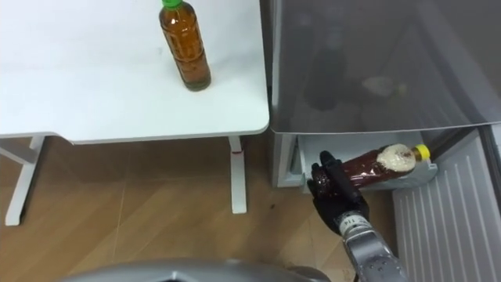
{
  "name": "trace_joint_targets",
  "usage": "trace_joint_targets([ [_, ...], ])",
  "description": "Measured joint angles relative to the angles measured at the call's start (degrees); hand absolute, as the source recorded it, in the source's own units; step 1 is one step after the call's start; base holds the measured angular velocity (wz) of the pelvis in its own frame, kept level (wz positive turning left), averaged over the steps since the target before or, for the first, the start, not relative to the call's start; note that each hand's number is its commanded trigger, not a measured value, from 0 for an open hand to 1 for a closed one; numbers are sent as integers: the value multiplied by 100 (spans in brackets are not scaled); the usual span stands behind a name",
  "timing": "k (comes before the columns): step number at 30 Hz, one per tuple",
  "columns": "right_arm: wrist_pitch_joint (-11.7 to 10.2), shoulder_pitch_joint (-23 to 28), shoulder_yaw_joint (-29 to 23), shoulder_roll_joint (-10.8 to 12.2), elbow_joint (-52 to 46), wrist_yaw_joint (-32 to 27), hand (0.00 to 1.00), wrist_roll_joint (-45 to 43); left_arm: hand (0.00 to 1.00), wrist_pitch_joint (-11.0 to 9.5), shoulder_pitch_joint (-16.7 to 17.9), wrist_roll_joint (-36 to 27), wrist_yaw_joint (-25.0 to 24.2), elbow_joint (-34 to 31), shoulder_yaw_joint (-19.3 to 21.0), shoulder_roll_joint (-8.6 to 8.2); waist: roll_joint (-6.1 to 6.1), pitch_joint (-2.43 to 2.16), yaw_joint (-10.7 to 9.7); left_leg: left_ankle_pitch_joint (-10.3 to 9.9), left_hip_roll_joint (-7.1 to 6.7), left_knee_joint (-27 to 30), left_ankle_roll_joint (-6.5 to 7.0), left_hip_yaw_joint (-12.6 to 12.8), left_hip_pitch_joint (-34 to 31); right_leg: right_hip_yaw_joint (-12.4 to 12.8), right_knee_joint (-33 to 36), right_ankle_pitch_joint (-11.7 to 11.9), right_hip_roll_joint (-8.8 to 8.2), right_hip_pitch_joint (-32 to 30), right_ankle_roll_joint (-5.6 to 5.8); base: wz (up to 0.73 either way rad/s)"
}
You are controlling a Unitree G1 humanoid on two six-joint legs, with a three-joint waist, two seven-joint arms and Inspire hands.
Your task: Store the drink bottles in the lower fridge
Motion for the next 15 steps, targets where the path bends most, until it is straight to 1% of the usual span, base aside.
trace_joint_targets([
  [1,-17,-26,0,15,104,1,100,12,0,31,41,89,0,1,-1,1,-18,-11,2,-1,0,1,-1,0,24,1,-3,-9,0,36,0,0],
  [3,-51,-49,-8,43,202,1,100,16,0,76,64,212,0,3,3,4,-35,-13,21,-3,3,0,-5,-1,62,1,-1,-12,3,57,-2,0],
  [8,-90,-50,-31,64,207,-10,100,211,0,204,113,643,-1,-7,2,1,-30,-19,127,-4,4,1,-5,-5,106,4,7,-13,2,118,-3,1],
  [11,-153,-110,-52,64,166,-86,100,245,0,288,202,901,-2,-3,-9,-13,-9,-21,136,-5,4,1,-6,-13,107,-2,15,-13,2,124,-2,1],
  [13,-221,-162,-67,60,166,-113,100,245,0,371,306,1131,-32,-5,-15,-58,19,-19,137,-7,4,0,-8,-21,101,-8,26,-13,2,125,-2,2],
  [15,-222,-174,-90,61,166,-114,100,242,0,463,378,1280,-130,-6,-16,-79,34,-21,130,-7,4,0,-9,-34,95,-18,27,-13,2,126,-2,4],
])
